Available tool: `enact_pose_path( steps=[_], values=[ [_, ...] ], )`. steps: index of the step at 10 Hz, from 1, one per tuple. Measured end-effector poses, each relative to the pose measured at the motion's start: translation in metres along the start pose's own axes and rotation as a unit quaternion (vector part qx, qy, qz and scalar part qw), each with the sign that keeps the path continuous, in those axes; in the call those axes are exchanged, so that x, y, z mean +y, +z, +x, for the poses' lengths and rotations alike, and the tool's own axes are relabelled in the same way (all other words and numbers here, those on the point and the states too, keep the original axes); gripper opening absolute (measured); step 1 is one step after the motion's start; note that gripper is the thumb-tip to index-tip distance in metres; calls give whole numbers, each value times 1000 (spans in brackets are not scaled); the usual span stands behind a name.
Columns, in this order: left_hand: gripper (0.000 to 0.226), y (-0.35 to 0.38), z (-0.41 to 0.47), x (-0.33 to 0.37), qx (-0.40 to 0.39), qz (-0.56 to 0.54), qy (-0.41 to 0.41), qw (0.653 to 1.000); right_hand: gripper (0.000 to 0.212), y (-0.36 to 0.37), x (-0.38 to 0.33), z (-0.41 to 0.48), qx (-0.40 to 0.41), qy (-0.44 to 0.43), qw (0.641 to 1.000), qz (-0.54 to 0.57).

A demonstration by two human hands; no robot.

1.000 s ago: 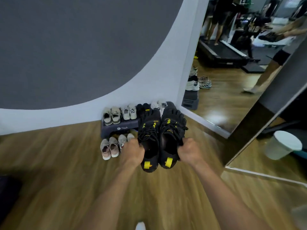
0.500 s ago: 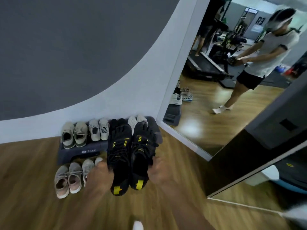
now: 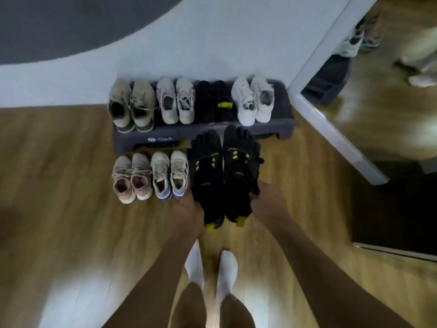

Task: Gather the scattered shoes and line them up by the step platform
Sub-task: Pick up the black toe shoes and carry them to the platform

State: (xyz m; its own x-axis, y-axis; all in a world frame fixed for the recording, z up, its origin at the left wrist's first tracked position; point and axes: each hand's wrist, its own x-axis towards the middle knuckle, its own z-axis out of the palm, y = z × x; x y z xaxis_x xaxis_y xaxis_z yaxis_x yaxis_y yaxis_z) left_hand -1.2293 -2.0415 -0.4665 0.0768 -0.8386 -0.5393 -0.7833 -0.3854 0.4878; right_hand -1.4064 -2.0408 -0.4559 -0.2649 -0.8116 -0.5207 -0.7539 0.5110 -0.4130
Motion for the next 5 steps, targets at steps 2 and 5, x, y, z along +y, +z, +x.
enact_pose_path(
  steps=[2, 5],
  values=[
    [29, 113, 117, -77, -14, -17, -7, 1000, 27, 111, 48, 111, -53, 29, 997, -42],
    [38, 250, 301, -166, -12, -12, -17, 1000, 31, 267, 114, 295, -73, 11, 995, -69]
  ],
)
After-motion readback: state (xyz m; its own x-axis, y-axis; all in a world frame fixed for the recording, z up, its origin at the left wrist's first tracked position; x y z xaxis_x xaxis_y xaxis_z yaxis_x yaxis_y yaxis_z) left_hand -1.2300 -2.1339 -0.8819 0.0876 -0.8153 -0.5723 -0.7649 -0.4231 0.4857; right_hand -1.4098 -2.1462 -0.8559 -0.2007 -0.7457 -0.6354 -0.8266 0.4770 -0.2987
